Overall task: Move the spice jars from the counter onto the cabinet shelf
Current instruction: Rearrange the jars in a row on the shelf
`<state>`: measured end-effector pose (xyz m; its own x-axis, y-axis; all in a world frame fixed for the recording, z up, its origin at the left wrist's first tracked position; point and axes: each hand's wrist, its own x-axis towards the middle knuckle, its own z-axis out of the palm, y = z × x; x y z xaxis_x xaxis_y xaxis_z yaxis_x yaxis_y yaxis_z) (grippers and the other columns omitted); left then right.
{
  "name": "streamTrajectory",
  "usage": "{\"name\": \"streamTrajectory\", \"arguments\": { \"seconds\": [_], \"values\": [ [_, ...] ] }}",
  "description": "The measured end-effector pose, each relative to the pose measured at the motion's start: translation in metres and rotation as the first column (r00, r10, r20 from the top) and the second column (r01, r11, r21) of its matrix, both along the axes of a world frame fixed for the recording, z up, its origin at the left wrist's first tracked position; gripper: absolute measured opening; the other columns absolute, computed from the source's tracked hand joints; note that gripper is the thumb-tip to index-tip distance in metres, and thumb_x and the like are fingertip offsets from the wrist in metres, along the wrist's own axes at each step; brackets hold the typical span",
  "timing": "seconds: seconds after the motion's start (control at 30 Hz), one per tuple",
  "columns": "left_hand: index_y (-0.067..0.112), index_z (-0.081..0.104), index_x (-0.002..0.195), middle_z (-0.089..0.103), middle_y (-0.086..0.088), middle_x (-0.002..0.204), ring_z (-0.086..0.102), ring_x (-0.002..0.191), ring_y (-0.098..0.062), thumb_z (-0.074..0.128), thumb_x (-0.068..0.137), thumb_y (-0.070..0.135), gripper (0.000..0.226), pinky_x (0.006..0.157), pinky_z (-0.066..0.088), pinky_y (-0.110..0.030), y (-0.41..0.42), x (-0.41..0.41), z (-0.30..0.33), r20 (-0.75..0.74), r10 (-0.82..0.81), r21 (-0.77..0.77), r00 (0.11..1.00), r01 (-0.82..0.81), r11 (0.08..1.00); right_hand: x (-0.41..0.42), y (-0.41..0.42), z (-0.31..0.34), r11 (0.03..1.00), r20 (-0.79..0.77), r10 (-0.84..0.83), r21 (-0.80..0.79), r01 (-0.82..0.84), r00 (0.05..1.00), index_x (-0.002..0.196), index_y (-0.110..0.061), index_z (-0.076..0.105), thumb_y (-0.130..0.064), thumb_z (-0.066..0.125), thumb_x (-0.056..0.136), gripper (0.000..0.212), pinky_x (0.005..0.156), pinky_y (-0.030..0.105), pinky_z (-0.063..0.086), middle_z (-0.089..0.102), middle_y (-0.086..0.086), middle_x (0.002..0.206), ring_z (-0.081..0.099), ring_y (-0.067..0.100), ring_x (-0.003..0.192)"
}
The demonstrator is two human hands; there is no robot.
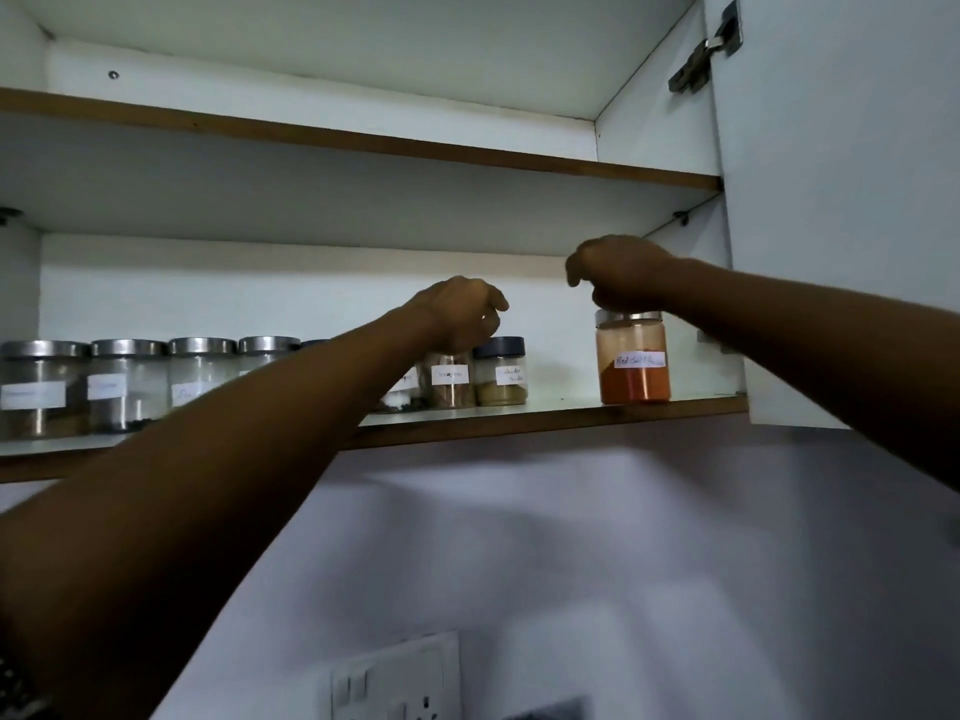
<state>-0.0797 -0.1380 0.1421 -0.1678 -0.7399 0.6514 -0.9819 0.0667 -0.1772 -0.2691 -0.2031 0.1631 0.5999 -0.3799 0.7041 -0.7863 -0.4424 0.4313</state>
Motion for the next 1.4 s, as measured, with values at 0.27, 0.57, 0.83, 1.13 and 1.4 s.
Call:
{"name": "streamTrajectory", "arguments": {
  "seconds": [0.27,0.57,0.83,1.13,1.4],
  "values": [
    [0.012,0.040,0.141,0.045,-0.005,0.144,0.045,0.129,-0.023,0.043,0.097,0.019,0.045,0.107,0.034,-0.032,-0.017,-0.066,0.002,0.004,-0.032,0.046,0.999,0.032,0.998,-0.058,-0.017,-0.011,0.956,0.109,-0.012,0.293,-0.020,0.994,0.139,-0.005,0.039,-0.010,0.051,0.093,0.048,0.106,0.034,0.032,0.042,0.015,0.143,0.038,0.027,0.132],
    [0.007,0.035,0.141,0.040,-0.014,0.145,0.036,0.134,-0.027,0.043,0.094,0.006,0.047,0.111,0.031,-0.035,-0.067,-0.132,-0.017,-0.158,-0.042,0.091,0.987,0.057,0.994,-0.085,-0.074,-0.046,0.940,0.146,0.199,0.250,-0.231,0.969,0.134,-0.008,0.041,-0.006,0.057,0.084,0.053,0.097,0.045,0.042,0.051,0.015,0.127,0.047,0.030,0.117],
    [0.007,0.046,0.130,0.052,-0.012,0.131,0.040,0.129,-0.025,0.041,0.087,-0.002,0.044,0.116,0.008,-0.043,-0.091,-0.140,-0.025,-0.145,0.074,-0.004,0.987,-0.076,0.997,-0.075,-0.105,-0.059,0.898,0.245,0.383,0.126,-0.421,0.891,0.127,-0.008,0.046,-0.005,0.061,0.078,0.051,0.090,0.041,0.046,0.054,0.013,0.123,0.050,0.028,0.112],
    [0.009,0.031,0.143,0.042,-0.012,0.144,0.032,0.137,-0.025,0.043,0.082,-0.010,0.065,0.117,0.002,-0.042,-0.119,-0.118,-0.026,-0.138,0.118,0.000,0.983,-0.120,0.993,-0.049,-0.132,-0.062,0.891,0.274,0.385,0.137,-0.432,0.881,0.133,-0.008,0.041,-0.007,0.061,0.082,0.055,0.092,0.037,0.043,0.048,0.014,0.133,0.049,0.029,0.117],
    [0.010,0.028,0.145,0.039,-0.011,0.147,0.031,0.138,-0.025,0.042,0.084,-0.012,0.066,0.117,0.001,-0.042,-0.157,-0.089,-0.028,-0.099,0.158,-0.019,0.982,-0.161,0.987,-0.015,-0.170,-0.066,0.897,0.299,0.361,0.147,-0.417,0.883,0.133,-0.008,0.039,-0.011,0.061,0.085,0.054,0.092,0.037,0.045,0.047,0.012,0.134,0.051,0.029,0.116]
  ]
}}
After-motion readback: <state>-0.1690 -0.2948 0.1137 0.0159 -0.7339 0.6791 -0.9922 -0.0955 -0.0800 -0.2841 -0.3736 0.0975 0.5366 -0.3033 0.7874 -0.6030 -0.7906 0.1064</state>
